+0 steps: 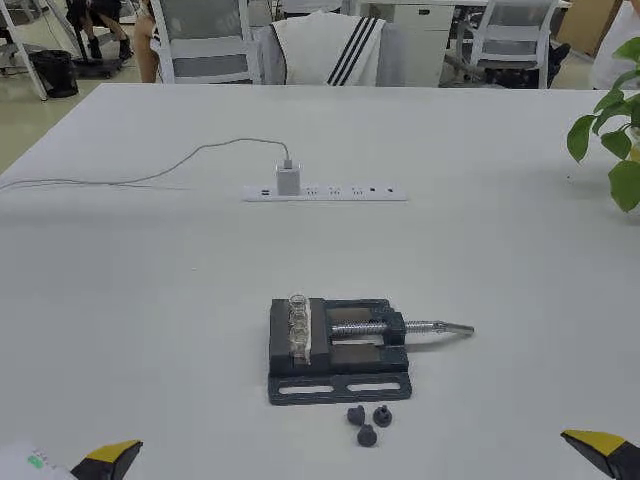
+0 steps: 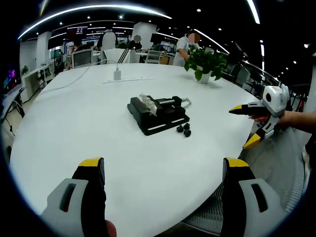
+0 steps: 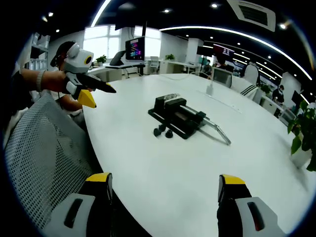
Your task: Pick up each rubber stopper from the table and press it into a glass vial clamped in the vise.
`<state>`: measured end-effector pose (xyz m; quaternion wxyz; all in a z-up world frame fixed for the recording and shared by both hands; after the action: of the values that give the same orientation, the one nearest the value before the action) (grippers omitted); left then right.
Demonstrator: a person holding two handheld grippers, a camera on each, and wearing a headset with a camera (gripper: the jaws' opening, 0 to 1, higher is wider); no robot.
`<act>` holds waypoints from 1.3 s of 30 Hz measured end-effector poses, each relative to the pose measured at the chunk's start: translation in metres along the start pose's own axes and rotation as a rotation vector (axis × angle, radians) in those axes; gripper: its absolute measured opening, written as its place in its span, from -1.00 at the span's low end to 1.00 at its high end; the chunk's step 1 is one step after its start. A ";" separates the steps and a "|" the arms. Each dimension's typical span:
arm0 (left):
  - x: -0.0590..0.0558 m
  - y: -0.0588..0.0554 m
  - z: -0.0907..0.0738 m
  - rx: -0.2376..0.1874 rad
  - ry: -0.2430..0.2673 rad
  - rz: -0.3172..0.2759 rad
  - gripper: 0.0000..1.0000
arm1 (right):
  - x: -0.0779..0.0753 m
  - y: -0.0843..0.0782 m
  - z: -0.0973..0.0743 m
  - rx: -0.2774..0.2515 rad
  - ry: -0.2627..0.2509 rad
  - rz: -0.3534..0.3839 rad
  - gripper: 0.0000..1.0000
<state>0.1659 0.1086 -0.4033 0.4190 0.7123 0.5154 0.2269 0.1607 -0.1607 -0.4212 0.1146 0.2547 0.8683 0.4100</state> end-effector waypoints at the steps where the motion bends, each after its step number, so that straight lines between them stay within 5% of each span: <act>1: 0.000 0.001 0.000 -0.002 0.002 -0.001 0.98 | 0.000 0.000 0.000 0.001 -0.001 0.000 0.75; 21: 0.009 0.014 0.001 -0.032 0.024 0.001 0.98 | -0.002 0.000 0.000 0.000 0.001 0.017 0.70; 39: 0.014 0.007 0.003 -0.022 0.027 0.014 0.98 | -0.008 0.003 -0.002 0.029 0.016 0.000 0.68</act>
<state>0.1770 0.1199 -0.4011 0.4180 0.7082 0.5135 0.2452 0.1681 -0.1642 -0.4176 0.1041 0.2530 0.8750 0.3994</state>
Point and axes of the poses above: the centre of the closed fingertips' face, and the gripper's own axes: z roughly forward along the fingers, x roughly to its left, y roughly out of its top, the point moved 4 cm from there along -z, roughly backward along the fingers, and after that the axes turned 9 degrees about y, right-handed, at the moved point
